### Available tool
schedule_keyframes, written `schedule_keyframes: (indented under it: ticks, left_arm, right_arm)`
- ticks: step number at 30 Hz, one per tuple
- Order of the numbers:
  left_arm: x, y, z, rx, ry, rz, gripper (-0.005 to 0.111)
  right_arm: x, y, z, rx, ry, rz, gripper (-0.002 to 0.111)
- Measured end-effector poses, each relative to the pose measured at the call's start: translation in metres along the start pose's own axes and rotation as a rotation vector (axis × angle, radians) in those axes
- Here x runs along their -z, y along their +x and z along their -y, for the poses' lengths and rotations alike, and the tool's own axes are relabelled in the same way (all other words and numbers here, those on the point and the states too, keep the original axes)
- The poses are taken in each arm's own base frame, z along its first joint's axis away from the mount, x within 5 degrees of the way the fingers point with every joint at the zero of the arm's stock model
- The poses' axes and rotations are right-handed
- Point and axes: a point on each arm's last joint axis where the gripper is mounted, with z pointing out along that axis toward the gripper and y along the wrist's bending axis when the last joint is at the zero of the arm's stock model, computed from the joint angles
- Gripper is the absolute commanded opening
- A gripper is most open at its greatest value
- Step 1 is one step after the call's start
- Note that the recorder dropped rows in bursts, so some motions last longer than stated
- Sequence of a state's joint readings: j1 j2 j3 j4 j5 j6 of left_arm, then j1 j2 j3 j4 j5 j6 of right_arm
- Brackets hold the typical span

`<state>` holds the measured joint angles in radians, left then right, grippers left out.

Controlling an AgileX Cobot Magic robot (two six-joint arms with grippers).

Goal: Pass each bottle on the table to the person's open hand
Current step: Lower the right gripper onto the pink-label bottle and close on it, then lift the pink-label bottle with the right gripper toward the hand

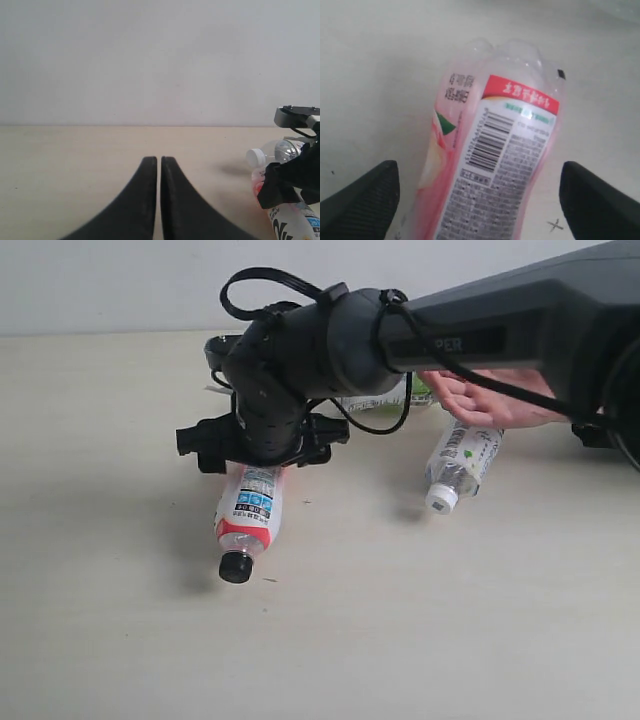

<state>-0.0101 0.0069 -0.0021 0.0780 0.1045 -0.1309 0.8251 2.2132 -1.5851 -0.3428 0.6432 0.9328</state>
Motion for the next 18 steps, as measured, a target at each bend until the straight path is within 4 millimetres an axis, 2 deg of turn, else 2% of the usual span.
schedule_keyframes:
  ticks: [4,6,8,11,13,18]
  left_arm:
    - [0.0,0.0,0.0,0.0,0.0,0.0,0.005]
    - [0.0,0.0,0.0,0.0,0.0,0.0,0.005]
    - [0.0,0.0,0.0,0.0,0.0,0.0,0.005]
    - [0.0,0.0,0.0,0.0,0.0,0.0,0.005]
    - [0.0,0.0,0.0,0.0,0.0,0.0,0.005]
    - [0.0,0.0,0.0,0.0,0.0,0.0,0.005]
  right_arm:
    - [-0.009,0.004,0.001,0.004,0.012,-0.016,0.076]
    - [-0.013,0.006,0.001,0.006,0.017,-0.023,0.066]
    - [-0.016,0.007,0.001,0.005,0.018,-0.028,0.05]
    - [-0.015,0.007,0.001,0.004,0.017,-0.027,0.017]
    - [-0.011,0.005,0.001,0.002,0.013,-0.021,0.0]
    - [0.022,-0.01,-0.001,0.011,-0.025,0.043,0.0]
